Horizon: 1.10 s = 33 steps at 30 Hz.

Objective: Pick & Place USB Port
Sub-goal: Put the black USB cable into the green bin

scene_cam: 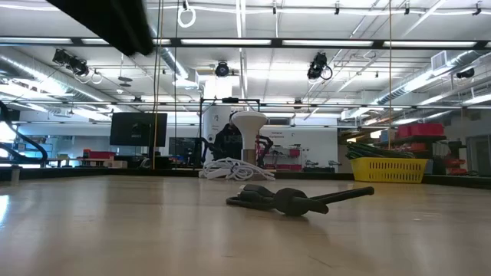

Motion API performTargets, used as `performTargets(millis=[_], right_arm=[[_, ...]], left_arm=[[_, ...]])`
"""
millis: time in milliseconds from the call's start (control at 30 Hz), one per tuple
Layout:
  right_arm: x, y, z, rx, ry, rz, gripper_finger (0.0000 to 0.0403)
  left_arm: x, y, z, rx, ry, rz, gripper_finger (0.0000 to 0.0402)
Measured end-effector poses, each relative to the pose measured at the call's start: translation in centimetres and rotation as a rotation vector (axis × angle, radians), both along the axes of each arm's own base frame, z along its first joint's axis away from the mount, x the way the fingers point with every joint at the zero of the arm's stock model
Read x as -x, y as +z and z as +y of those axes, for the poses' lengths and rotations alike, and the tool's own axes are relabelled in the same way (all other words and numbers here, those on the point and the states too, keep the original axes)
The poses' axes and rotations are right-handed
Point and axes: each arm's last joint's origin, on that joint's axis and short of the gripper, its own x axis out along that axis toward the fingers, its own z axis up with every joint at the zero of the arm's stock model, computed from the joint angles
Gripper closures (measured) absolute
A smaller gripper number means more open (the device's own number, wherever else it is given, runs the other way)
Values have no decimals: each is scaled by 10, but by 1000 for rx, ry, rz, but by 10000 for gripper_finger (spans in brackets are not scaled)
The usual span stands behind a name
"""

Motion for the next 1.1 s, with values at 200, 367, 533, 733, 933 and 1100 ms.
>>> performTargets(millis=[200, 367, 533, 733, 933, 1100], right_arm=[[0, 0, 0, 0, 3, 1, 298], [0, 0, 0, 15, 9, 1, 298], [0, 0, 0, 16, 10, 0, 298], [0, 0, 0, 19, 11, 0, 298], [0, 0, 0, 20, 11, 0, 298], [0, 0, 0, 21, 11, 1, 298]], left_arm=[[-42, -24, 15, -16, -109, 26, 298], [-67, -43, 29, 19, -129, 46, 298], [-85, -63, 38, 18, -177, 67, 298], [-94, -81, 39, 15, -168, 64, 298], [-95, -80, 38, 18, -173, 51, 298], [-96, -86, 37, 16, -175, 54, 293]])
